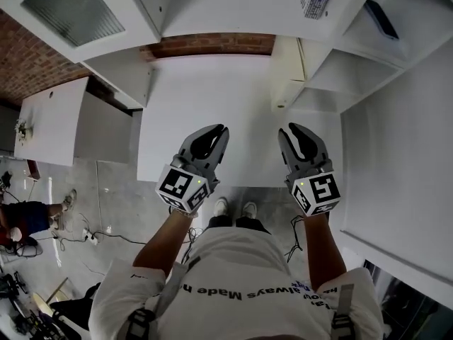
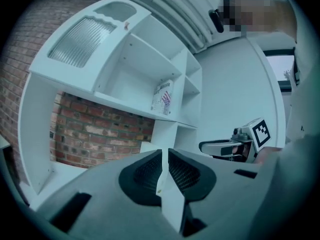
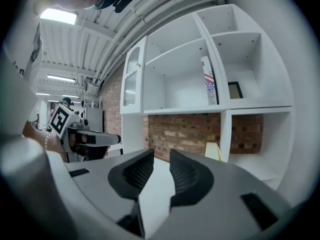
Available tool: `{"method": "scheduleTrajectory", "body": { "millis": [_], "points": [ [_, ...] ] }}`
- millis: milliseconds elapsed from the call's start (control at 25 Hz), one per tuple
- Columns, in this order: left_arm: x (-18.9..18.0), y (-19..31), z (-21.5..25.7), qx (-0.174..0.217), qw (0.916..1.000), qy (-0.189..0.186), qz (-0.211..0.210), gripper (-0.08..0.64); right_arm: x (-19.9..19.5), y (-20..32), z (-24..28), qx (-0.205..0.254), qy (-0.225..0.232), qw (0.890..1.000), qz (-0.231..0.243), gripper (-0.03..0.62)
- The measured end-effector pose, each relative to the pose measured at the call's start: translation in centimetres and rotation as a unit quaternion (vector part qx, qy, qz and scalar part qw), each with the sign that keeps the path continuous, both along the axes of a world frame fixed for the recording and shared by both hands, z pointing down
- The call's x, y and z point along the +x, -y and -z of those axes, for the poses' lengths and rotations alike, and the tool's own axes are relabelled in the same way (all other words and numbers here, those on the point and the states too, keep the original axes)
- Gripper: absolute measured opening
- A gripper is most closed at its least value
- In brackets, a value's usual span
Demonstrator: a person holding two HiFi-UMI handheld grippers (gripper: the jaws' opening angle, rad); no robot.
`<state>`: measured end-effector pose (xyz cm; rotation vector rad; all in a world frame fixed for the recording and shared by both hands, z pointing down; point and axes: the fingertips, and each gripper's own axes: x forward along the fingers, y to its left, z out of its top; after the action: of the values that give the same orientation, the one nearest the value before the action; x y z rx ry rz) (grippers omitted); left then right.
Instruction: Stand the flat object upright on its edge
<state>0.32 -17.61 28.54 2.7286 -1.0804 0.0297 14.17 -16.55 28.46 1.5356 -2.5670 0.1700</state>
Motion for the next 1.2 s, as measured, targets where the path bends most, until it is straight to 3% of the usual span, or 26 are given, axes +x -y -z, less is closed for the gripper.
{"method": "scheduleTrajectory", "body": {
  "millis": [240,640,1200],
  "points": [
    [-1.7,-2.7,3.3,0.024,0.9997,-0.008,0.003,0.032,-1.7,-2.8,3.7,0.014,0.000,1.000,0.020,0.081],
    [-3.3,-4.9,6.7,0.027,0.9990,-0.032,0.015,0.026,-3.3,-5.7,8.3,0.036,0.004,0.998,0.042,0.072],
    [-3.9,-5.7,9.4,0.046,0.9977,-0.048,0.012,0.026,-5.3,-7.4,10.7,0.047,0.007,0.997,0.053,0.055]
  ]
}}
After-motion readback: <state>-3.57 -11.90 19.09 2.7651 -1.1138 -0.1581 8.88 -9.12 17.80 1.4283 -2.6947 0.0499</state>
